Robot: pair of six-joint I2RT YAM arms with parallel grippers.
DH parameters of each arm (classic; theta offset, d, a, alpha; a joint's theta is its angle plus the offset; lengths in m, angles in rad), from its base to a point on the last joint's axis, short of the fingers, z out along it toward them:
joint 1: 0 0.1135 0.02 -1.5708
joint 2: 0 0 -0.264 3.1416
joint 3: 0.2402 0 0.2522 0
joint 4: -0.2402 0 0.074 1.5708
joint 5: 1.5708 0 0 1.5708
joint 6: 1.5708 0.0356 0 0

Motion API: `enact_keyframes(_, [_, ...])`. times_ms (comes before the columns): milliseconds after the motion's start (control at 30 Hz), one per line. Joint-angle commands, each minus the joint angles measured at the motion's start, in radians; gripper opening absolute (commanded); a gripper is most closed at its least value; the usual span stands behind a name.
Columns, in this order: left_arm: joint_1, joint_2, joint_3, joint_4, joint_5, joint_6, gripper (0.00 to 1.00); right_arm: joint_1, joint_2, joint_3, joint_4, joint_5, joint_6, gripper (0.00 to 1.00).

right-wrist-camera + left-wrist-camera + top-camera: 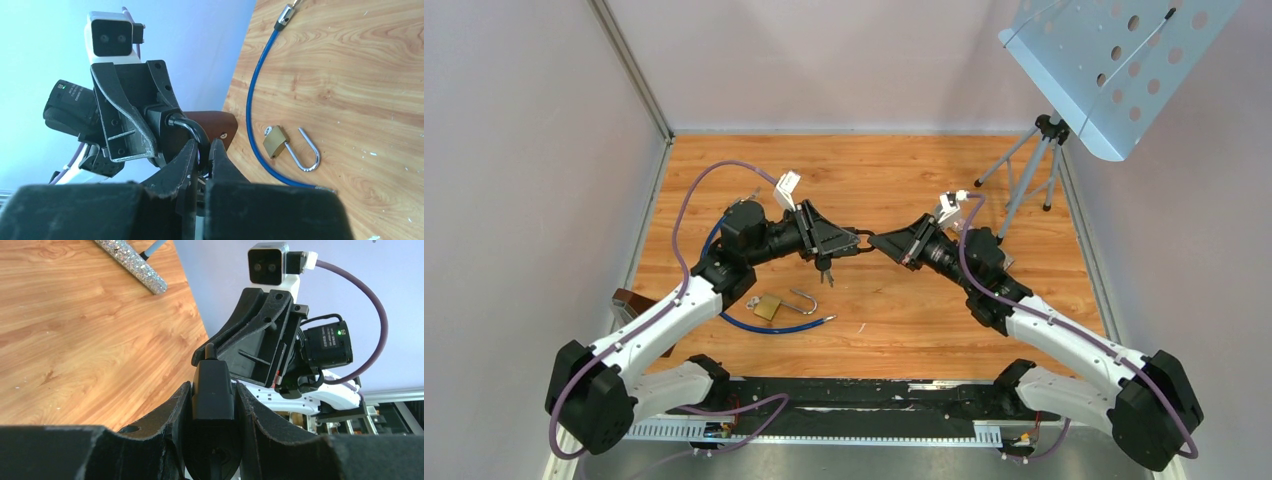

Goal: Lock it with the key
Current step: Lock the lock.

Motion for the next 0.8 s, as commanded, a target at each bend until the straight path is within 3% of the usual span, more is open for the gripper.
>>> enact_keyframes(0, [-0.109, 0.051, 0.022, 0.160, 0.088, 0.005, 0.00, 0.191, 0.004, 0.055, 0.341, -0.271, 0.085, 0.00])
enact_keyframes(200, [-0.108, 0.099, 0.005, 0.205, 0.094, 0.001, 0.00, 0.219, -0.012, 0.052, 0.404, -0.288, 0.041, 0.00])
enact_keyframes(767, [-0.140, 0.307, 0.138, 0.274, 0.146, 0.070, 0.00, 0.244, -0.019, 0.034, 0.453, -0.295, 0.020, 0.00])
